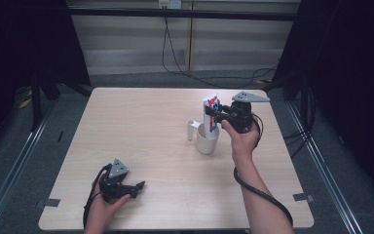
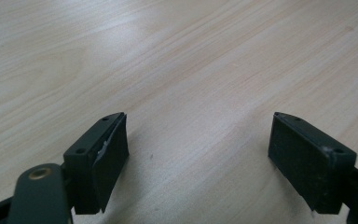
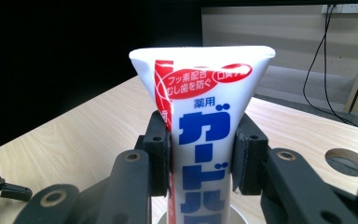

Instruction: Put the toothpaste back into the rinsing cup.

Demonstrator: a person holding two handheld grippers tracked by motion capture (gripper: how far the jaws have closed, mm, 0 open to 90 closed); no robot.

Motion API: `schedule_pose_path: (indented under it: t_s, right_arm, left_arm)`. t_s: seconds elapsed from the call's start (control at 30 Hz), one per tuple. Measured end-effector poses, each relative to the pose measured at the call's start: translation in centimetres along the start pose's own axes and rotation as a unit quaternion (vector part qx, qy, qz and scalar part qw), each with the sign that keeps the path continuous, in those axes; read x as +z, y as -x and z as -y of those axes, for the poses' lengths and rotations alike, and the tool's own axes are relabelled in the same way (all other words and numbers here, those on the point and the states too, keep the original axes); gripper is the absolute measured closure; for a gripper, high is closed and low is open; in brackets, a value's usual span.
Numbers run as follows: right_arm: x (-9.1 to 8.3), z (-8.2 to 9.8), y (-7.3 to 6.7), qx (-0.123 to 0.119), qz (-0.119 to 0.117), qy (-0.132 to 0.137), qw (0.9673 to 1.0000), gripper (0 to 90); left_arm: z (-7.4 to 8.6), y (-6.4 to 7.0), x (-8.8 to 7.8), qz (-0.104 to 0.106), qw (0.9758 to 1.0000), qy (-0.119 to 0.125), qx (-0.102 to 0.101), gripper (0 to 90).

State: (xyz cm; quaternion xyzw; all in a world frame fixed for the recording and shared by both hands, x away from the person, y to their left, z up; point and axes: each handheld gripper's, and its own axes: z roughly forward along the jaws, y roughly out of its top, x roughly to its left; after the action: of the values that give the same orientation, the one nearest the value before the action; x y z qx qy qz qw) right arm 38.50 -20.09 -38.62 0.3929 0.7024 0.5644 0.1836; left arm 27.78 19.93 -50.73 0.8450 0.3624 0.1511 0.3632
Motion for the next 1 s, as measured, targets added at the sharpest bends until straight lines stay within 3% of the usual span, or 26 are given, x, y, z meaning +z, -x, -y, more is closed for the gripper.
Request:
schedule_pose_path:
  t_s: [1.0]
  right_arm:
    - [0.7,2.1,0.1,0.008,0.003,-0.019,0.9998,63.8]
  left_arm:
    - [0.0,0.0,0.0,0.000,1.0000,0.000,0.000,19.7]
